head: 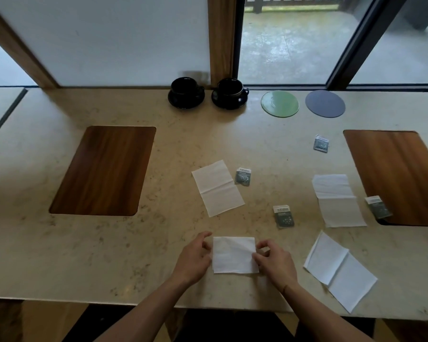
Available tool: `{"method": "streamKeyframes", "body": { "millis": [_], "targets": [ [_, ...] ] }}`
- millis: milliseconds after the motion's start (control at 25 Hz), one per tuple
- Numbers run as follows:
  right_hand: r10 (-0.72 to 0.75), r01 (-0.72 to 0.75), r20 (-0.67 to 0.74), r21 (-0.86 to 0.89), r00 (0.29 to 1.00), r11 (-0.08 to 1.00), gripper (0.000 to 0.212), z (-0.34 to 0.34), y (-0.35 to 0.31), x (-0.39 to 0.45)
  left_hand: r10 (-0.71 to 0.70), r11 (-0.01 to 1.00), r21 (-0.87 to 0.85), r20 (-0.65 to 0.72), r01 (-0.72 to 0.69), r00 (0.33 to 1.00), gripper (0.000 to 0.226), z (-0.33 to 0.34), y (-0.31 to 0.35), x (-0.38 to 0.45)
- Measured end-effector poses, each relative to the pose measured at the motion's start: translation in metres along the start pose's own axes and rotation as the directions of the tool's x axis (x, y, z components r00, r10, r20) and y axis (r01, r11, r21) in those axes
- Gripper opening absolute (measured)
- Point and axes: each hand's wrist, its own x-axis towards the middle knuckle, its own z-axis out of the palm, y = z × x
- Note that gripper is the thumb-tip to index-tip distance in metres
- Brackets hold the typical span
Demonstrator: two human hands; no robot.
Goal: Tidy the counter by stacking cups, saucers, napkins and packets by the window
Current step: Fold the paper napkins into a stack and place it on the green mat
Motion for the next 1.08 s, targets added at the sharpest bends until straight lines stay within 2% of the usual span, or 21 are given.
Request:
{"method": "streamKeyframes", "body": {
  "millis": [360,600,760,920,1080],
  "targets": [
    [-0.041,0.042,-0.044,0.024,0.998,0.999,0.012,0.006,-0.006,-0.002,0.008,0.999,-0.038,0.044,-0.006,0.999,0.058,-0.005,0.002,0.004],
    [-0.106,0.077,-0.114,-0.231,0.988,0.97,0.016,0.002,-0.012,-0.006,0.032,0.999,-0.039,0.028,-0.031,0.999,0.053,-0.008,-0.003,0.01],
    [-0.117,0.07,-0.15,-0.287,0.982,0.955,0.02,-0.014,-0.006,-0.011,0.106,0.994,0.041,-0.008,-0.106,0.994,0.046,-0.003,0.002,0.019],
    [-0.115,0.052,-0.203,-0.288,0.972,0.956,0.02,-0.041,0.012,-0.01,0.202,0.973,0.106,0.028,-0.204,0.979,0.035,0.012,0.025,0.026],
    [-0.188,0.103,-0.266,-0.303,0.945,0.947,0.017,-0.083,0.041,-0.004,0.239,0.958,0.147,0.072,-0.247,0.968,0.027,0.043,0.058,0.026]
  ]
}}
